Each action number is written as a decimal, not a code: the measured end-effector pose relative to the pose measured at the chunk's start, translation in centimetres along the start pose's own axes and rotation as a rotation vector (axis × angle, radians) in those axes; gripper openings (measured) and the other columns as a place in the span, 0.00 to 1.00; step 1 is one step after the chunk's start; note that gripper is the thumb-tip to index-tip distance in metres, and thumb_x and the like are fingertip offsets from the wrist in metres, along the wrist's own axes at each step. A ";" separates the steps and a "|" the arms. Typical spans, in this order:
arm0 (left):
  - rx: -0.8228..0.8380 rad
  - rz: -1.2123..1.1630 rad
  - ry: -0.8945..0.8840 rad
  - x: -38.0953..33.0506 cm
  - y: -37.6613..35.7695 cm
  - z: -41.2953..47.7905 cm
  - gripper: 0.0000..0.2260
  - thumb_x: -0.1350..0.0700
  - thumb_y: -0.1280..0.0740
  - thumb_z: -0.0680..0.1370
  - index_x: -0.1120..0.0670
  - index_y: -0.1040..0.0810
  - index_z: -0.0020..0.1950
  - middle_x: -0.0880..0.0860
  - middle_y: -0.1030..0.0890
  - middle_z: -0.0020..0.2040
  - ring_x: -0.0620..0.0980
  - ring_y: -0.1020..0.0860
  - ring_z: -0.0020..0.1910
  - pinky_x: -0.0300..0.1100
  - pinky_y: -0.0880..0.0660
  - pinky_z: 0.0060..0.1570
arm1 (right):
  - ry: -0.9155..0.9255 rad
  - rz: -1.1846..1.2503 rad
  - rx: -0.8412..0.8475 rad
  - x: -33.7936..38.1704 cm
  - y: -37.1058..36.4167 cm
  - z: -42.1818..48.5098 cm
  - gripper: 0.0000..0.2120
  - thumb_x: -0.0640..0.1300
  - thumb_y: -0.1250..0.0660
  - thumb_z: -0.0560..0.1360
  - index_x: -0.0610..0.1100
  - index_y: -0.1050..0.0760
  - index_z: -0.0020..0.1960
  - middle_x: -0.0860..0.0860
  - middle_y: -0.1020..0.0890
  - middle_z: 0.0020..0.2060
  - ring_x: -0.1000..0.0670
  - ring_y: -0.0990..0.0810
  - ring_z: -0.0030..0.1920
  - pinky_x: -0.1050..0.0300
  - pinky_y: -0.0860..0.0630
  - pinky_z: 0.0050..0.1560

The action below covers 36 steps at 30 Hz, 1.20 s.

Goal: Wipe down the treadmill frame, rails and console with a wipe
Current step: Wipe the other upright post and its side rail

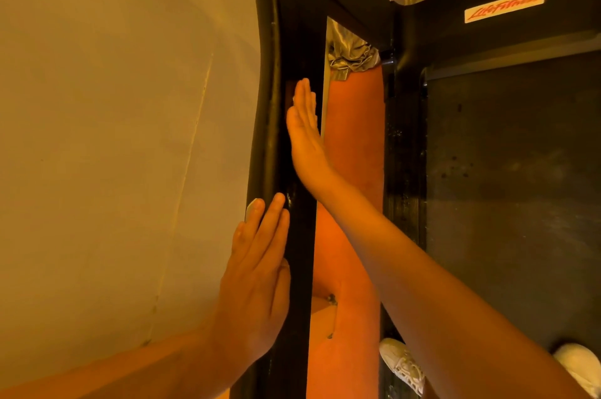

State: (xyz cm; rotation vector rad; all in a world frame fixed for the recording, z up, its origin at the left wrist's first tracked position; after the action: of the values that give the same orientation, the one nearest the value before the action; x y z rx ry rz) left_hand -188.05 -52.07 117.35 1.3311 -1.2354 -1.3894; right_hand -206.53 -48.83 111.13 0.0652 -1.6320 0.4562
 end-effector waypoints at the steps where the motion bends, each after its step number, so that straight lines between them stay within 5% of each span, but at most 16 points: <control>1: 0.000 -0.007 -0.001 0.0 0.0 0.0 0.27 0.58 0.47 0.82 0.54 0.46 0.82 0.47 0.48 0.83 0.53 0.51 0.82 0.55 0.48 0.77 | 0.033 0.012 -0.004 0.9 -0.3 -0.3 0.28 0.56 0.57 0.84 0.52 0.63 0.81 0.54 0.61 0.83 0.60 0.64 0.79 0.51 0.65 0.80; 6: 0.007 -0.041 0.001 0.0 0.0 -0.1 0.27 0.59 0.46 0.82 0.55 0.45 0.82 0.47 0.47 0.83 0.54 0.51 0.82 0.57 0.47 0.76 | 0.157 0.008 0.088 -0.3 -1.0 -3.8 0.26 0.52 0.55 0.86 0.57 0.64 0.79 0.62 0.61 0.80 0.60 0.64 0.80 0.50 0.63 0.81; 11: 0.005 -0.030 0.004 0.0 0.1 0.1 0.27 0.59 0.47 0.82 0.53 0.46 0.82 0.46 0.48 0.83 0.52 0.52 0.82 0.55 0.48 0.76 | -0.022 0.012 0.027 -4.9 0.3 -1.8 0.29 0.60 0.56 0.84 0.53 0.61 0.81 0.55 0.59 0.82 0.64 0.62 0.78 0.71 0.61 0.74; 16: 0.005 -0.024 0.013 0.1 0.1 -0.1 0.27 0.58 0.47 0.82 0.53 0.46 0.82 0.46 0.48 0.83 0.52 0.52 0.82 0.59 0.47 0.79 | -0.074 -0.006 -0.023 -3.7 0.9 0.4 0.32 0.57 0.58 0.83 0.47 0.60 0.83 0.52 0.59 0.83 0.59 0.62 0.79 0.51 0.61 0.82; 22: 0.003 -0.027 -0.004 0.1 0.0 -0.1 0.27 0.59 0.47 0.82 0.54 0.46 0.82 0.46 0.48 0.83 0.52 0.52 0.82 0.55 0.48 0.76 | 0.170 0.003 0.048 0.8 -0.9 -1.6 0.27 0.52 0.56 0.86 0.52 0.63 0.81 0.61 0.59 0.79 0.58 0.63 0.81 0.50 0.63 0.82; 26: -0.003 -0.023 0.004 -0.1 0.0 -0.1 0.27 0.58 0.47 0.82 0.53 0.45 0.82 0.46 0.48 0.83 0.51 0.52 0.82 0.53 0.50 0.77 | 0.035 -0.043 0.056 -5.0 0.3 -2.3 0.31 0.64 0.57 0.83 0.54 0.63 0.80 0.55 0.61 0.82 0.69 0.64 0.76 0.66 0.63 0.77; 31: 0.005 -0.021 0.009 0.2 -0.1 -0.1 0.27 0.58 0.48 0.82 0.54 0.45 0.82 0.46 0.48 0.83 0.51 0.53 0.82 0.61 0.45 0.77 | -0.050 0.008 0.005 -3.6 0.4 -1.3 0.33 0.58 0.58 0.82 0.48 0.61 0.82 0.52 0.59 0.83 0.61 0.62 0.78 0.50 0.61 0.82; 36: -0.002 -0.035 -0.002 0.1 -0.1 0.0 0.27 0.58 0.48 0.82 0.52 0.47 0.82 0.45 0.48 0.83 0.50 0.53 0.82 0.54 0.49 0.77 | 0.128 0.031 0.030 0.6 -0.8 -1.5 0.29 0.54 0.59 0.84 0.50 0.62 0.82 0.53 0.59 0.83 0.55 0.62 0.82 0.50 0.62 0.82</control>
State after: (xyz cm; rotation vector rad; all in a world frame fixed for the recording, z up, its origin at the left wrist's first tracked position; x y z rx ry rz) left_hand -188.07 -52.14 117.22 1.3562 -1.2164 -1.4160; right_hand -204.91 -48.88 111.95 0.0321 -1.5022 0.4987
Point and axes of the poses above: each hand's wrist, its own z-axis towards the middle knuckle, its own y-axis out of the back of the hand, x = y × z, the point moved 8 cm from there along z, towards the middle knuckle
